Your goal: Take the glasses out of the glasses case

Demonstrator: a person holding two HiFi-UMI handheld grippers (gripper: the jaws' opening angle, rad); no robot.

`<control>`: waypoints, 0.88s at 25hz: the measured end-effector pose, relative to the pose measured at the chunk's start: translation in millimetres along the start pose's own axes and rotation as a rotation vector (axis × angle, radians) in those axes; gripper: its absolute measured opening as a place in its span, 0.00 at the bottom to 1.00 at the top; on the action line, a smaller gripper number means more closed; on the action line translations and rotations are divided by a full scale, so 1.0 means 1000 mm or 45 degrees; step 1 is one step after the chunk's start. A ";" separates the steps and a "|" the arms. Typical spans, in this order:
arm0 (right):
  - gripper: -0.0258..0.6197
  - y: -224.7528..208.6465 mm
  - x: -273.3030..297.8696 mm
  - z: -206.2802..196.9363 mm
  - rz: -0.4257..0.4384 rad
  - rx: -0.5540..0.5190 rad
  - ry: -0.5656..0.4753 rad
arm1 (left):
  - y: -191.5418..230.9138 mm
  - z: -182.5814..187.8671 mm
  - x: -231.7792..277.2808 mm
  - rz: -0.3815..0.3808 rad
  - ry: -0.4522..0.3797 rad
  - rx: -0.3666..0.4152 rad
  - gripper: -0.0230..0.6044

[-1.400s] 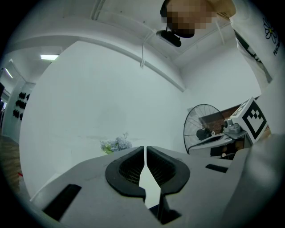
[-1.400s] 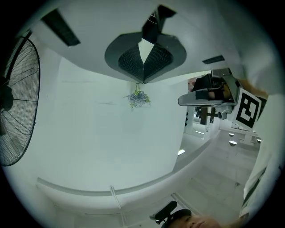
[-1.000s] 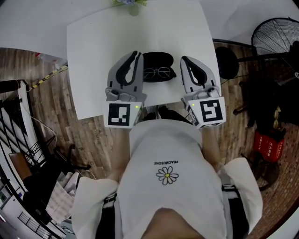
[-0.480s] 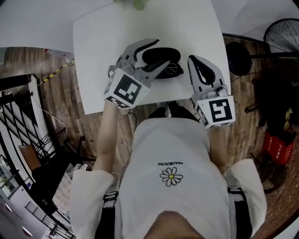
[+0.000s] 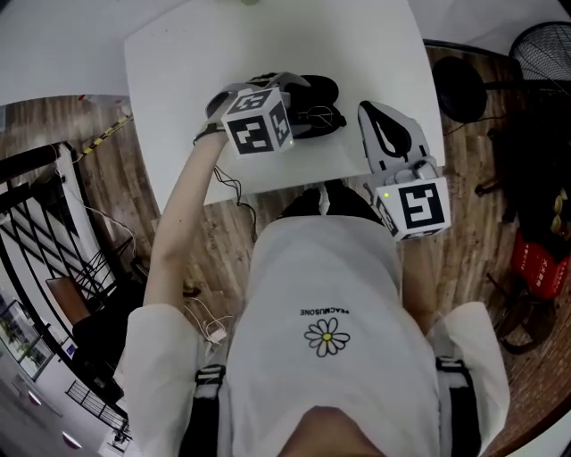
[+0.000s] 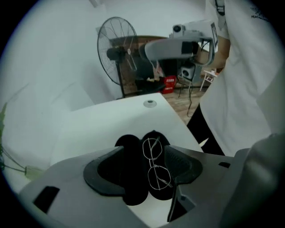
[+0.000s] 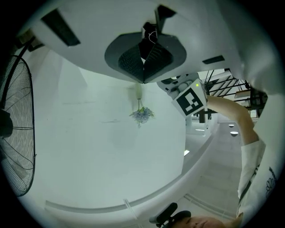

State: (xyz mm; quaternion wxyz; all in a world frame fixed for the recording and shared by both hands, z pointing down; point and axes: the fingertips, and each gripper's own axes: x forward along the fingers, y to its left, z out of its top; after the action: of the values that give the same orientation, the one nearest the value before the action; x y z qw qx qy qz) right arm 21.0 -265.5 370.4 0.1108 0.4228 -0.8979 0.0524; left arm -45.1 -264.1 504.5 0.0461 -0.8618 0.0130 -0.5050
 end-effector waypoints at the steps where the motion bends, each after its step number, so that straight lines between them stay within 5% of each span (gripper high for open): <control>1: 0.05 -0.001 0.000 -0.004 -0.007 -0.001 0.015 | -0.001 -0.008 0.008 -0.033 0.048 0.021 0.47; 13: 0.05 -0.003 0.005 -0.017 0.029 -0.028 0.031 | -0.010 -0.041 0.056 -0.228 0.265 0.082 0.47; 22: 0.05 0.004 0.011 -0.027 0.075 -0.054 0.064 | -0.009 -0.040 0.059 -0.284 0.249 -0.115 0.35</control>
State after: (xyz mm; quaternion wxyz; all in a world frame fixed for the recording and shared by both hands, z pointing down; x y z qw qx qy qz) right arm 15.3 -265.6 399.4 0.1408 0.3923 -0.9078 0.0473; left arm -50.8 -262.3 576.2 -0.0505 -0.8058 -0.0557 -0.5873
